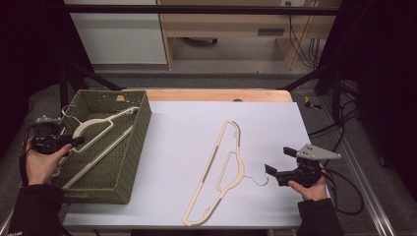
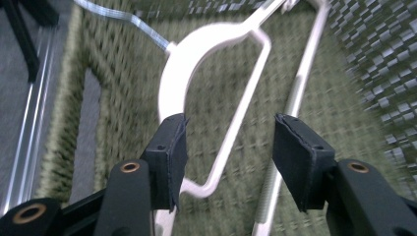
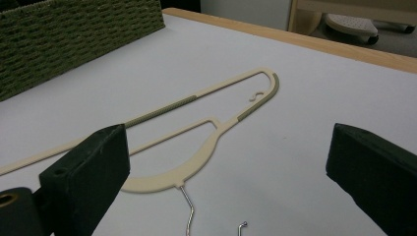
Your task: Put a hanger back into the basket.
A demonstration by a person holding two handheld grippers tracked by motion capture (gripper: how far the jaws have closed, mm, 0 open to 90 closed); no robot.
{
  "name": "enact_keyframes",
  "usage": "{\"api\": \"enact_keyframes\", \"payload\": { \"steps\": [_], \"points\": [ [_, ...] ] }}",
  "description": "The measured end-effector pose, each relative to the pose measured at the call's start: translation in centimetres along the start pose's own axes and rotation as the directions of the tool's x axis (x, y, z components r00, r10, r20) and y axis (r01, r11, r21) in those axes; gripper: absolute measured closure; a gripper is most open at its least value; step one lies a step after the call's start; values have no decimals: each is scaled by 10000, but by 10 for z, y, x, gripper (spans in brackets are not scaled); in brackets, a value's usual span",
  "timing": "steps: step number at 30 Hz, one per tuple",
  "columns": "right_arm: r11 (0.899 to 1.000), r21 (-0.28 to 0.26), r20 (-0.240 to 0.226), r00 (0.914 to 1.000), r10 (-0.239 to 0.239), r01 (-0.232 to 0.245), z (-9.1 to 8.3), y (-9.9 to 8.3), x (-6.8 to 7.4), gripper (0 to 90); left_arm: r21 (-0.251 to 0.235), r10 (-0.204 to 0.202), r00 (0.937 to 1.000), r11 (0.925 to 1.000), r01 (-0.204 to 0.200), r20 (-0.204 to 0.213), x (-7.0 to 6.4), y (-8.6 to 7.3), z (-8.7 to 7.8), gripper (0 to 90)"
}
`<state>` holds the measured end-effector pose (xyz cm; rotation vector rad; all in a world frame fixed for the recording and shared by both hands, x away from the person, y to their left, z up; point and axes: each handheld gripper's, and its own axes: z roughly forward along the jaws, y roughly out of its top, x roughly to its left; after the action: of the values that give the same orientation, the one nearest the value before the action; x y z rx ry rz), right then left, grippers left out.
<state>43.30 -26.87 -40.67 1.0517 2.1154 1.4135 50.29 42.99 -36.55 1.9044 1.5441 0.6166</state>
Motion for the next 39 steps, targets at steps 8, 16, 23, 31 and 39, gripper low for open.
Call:
{"api": "enact_keyframes", "payload": {
  "steps": [8, 16, 23, 31, 39],
  "points": [
    [10000, -96, 22, 10000, -10, 10, -1, 1, 0, 33, -1983, 726, 9926, 9787, -522, 969, -36, 9, -28, 415],
    [9999, -144, 32, 10000, -56, 56, -2, 0, 0, 36, -3711, 1718, 9621, 9248, -834, 2119, -83, 14, -52, 313],
    [9999, -78, -44, 9999, -92, 92, 1, 0, 2, 44, -4197, 2508, 9257, 9003, -1156, 2831, -119, 10, -53, 245],
    [9999, -67, -107, 9999, -97, 97, 2, -1, 3, 48, -4603, 3281, 8828, 8750, -1499, 3361, -163, 0, -46, 177],
    [9999, -7, -169, 9998, -117, 117, 4, -3, 4, 47, -4555, 3674, 8523, 8724, -1771, 3722, -203, -12, -37, 157]
  ]
}}
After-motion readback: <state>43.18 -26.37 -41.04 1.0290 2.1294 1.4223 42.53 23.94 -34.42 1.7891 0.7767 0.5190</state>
